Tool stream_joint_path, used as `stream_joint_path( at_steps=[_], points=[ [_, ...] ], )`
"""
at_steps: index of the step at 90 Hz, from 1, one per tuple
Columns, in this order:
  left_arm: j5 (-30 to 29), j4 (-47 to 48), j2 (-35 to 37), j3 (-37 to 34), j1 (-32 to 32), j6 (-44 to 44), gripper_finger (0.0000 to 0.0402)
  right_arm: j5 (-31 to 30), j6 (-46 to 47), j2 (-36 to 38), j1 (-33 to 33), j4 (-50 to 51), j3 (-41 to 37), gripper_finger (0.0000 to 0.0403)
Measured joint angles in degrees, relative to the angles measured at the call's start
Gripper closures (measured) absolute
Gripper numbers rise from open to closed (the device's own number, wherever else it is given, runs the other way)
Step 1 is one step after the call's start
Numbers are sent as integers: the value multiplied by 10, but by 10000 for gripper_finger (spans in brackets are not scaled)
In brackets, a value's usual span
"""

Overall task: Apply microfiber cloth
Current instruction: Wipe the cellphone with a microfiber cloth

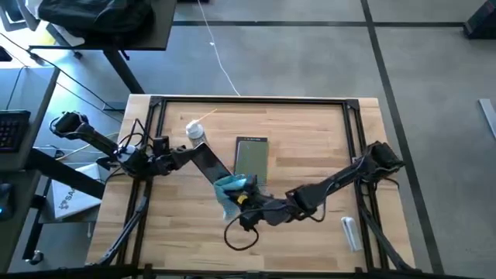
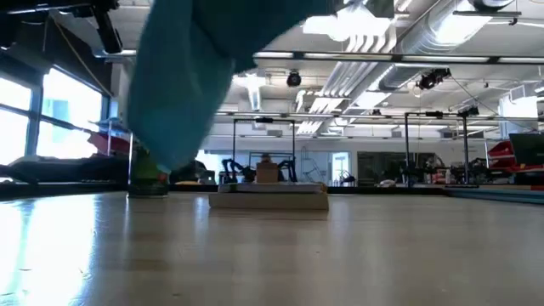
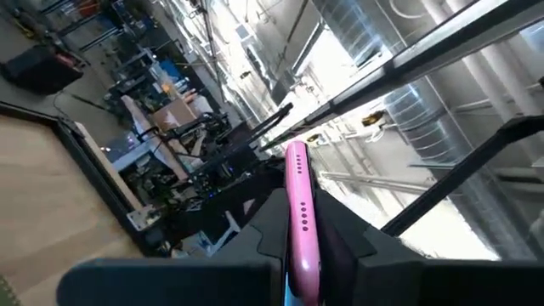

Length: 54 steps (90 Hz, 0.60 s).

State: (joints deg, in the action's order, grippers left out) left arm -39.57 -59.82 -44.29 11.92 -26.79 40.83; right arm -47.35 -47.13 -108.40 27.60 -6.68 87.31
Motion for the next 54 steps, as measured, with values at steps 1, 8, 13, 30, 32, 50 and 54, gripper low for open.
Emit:
stream_joint_path(
  at_steps=[1,8,13,30,32,50,54],
  points=[
    [0,0,0,0,0,0,387,-8,0,1,1,0,0,403],
    [-1,0,0,0,0,-4,387,-45,1,3,-1,-5,1,403],
    [-3,1,-1,0,0,-5,387,-51,-2,3,-8,-6,1,403],
    [-7,1,-14,0,0,7,387,-10,53,1,-44,-8,0,403],
    [-8,1,-16,0,0,9,387,-1,59,1,-49,-8,0,403],
    [-15,-2,-19,-1,2,17,387,109,106,-9,-74,-20,0,403],
    [-17,-5,-19,-1,3,14,387,121,110,-16,-75,-22,0,403]
  ],
)
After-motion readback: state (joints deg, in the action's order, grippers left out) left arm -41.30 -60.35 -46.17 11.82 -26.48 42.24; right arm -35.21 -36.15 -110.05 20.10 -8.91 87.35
